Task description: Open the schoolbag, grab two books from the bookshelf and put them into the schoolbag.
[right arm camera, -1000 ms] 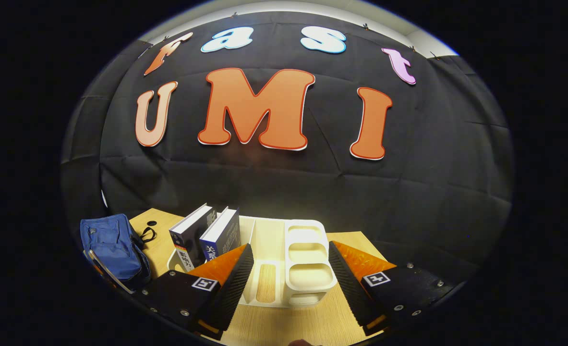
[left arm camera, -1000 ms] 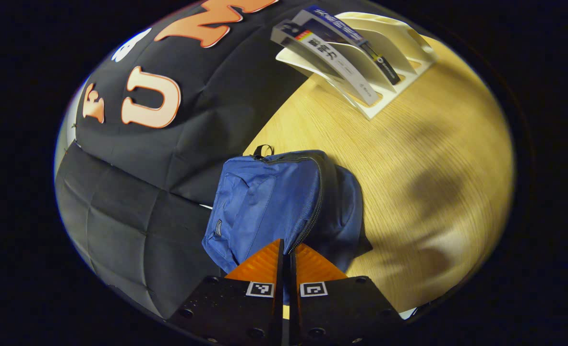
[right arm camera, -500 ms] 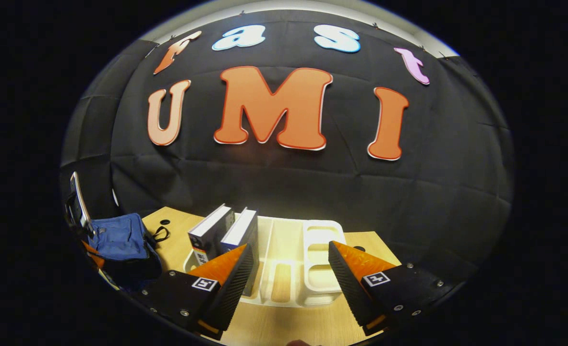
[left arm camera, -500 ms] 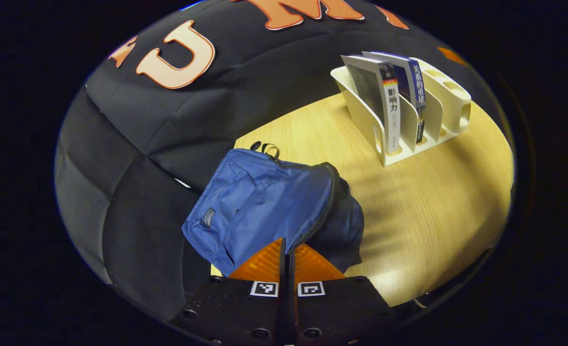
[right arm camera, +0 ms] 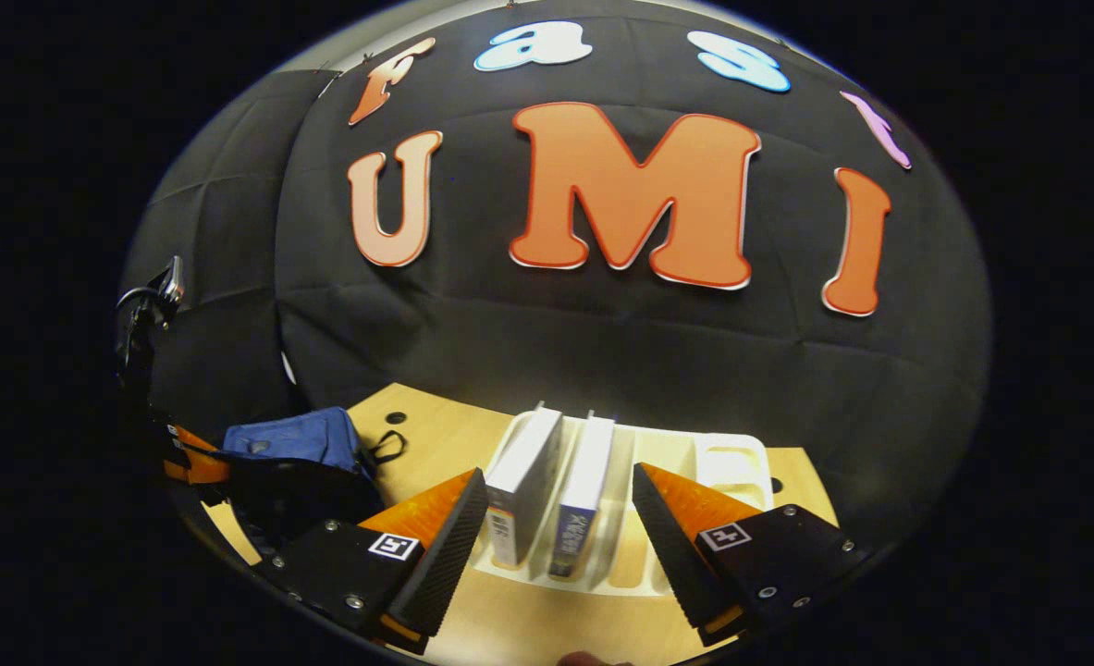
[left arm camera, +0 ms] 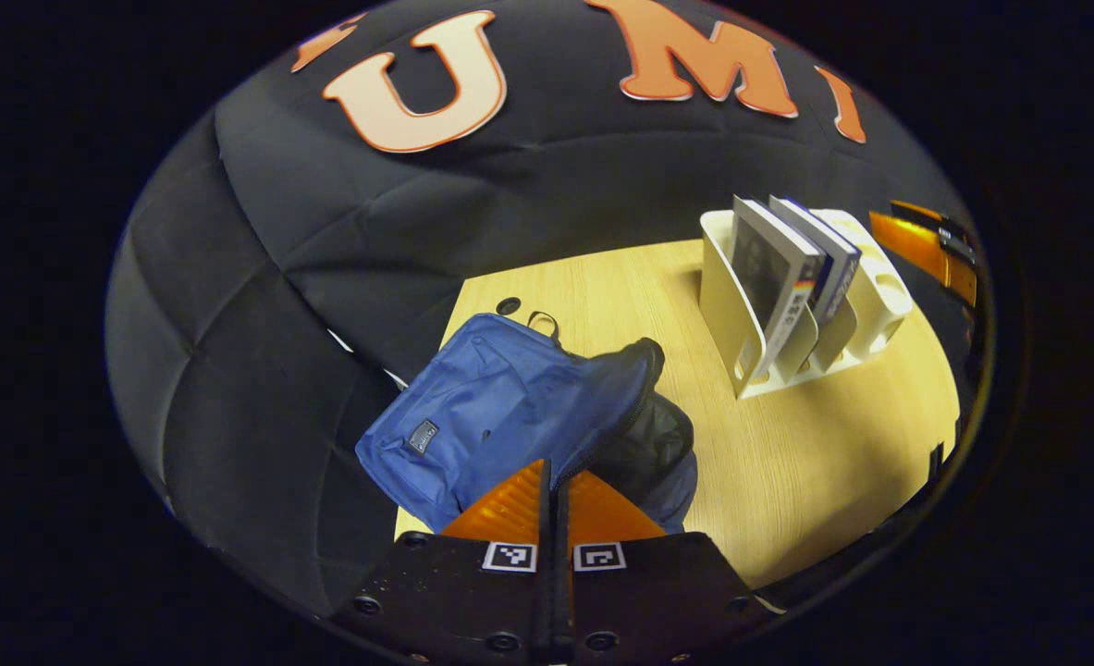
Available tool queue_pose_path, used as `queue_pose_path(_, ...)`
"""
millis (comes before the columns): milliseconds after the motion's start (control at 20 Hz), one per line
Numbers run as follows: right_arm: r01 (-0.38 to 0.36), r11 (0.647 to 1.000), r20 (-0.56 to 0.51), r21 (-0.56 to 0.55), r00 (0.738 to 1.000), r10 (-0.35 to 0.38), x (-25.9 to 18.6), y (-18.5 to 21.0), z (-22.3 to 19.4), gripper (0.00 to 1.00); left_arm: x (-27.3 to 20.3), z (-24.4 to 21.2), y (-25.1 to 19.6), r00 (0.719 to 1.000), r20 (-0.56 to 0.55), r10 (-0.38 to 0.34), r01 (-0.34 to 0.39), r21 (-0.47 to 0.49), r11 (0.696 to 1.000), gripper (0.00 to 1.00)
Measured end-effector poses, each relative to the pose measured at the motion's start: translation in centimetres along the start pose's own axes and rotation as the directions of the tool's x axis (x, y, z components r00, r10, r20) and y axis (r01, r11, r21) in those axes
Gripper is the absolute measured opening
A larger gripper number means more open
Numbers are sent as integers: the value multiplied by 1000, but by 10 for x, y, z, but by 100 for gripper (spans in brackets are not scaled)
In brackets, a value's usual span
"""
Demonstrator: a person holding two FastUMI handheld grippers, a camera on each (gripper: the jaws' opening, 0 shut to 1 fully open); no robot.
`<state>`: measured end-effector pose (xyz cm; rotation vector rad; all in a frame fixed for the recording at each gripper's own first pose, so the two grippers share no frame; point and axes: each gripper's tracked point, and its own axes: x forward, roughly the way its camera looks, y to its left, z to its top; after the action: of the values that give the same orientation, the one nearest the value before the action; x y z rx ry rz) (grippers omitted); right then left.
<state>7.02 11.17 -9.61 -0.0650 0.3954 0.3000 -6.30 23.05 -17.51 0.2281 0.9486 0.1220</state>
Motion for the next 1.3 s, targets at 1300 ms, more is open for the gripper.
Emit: queue_pose_path(1300,98,993,-724,61,689,-23,145,32,-91,81,34,59,91,971,74,-229,239,-172,956,0)
